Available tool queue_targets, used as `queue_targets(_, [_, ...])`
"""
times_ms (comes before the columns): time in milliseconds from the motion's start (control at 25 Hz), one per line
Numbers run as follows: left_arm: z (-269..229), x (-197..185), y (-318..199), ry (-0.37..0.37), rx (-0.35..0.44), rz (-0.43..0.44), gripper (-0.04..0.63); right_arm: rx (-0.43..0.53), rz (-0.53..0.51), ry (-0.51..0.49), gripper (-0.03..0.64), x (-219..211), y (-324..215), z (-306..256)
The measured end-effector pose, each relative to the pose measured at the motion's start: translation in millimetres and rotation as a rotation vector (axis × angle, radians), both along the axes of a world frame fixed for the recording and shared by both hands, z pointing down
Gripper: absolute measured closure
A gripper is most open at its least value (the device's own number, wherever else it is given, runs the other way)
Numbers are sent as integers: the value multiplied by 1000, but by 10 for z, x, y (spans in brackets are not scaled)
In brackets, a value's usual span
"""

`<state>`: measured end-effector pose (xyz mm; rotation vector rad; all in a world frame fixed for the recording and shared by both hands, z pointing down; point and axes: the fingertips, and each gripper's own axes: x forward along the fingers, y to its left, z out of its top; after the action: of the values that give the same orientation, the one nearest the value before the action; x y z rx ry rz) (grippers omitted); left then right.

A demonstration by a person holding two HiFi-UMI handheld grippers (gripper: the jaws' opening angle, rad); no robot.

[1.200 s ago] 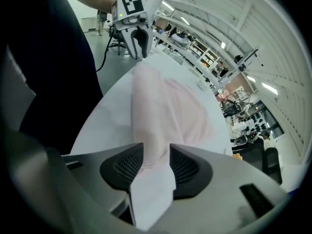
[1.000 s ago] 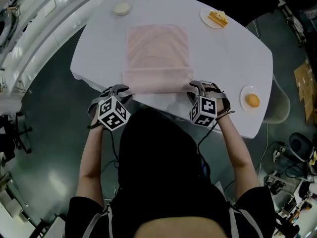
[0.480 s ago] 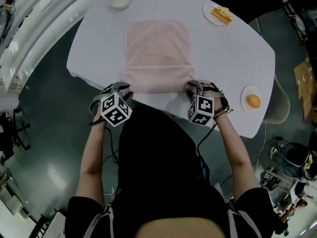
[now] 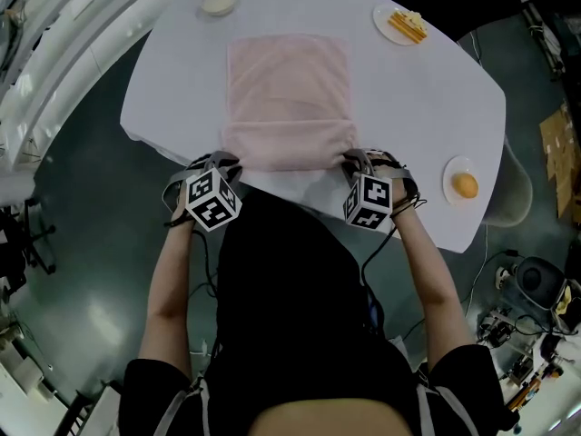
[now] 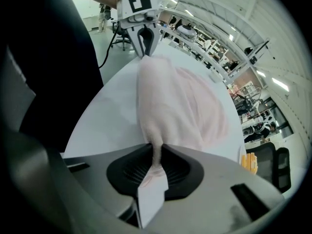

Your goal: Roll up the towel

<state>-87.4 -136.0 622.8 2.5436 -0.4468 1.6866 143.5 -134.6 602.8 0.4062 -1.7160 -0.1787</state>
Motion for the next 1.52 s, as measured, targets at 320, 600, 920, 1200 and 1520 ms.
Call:
queue_targets(320, [-194, -16, 29, 3, 62, -17, 565, 40, -5, -30, 566, 14, 52, -162])
queue_targets(600, [-413, 2, 206, -4, 120, -20, 565, 91, -23, -39, 566, 33, 215, -359])
queue_targets(920, [-508, 43, 626, -13, 154, -32, 565, 122, -45, -54, 566, 80, 582, -441])
queue_targets(1200, [-477, 75, 1065, -17, 160, -53, 565, 114, -64, -70, 566, 110, 998, -393])
queue_targets(1520, [-428, 87, 1401, -13, 164, -83, 565, 111, -96, -71, 566, 121, 1304, -360])
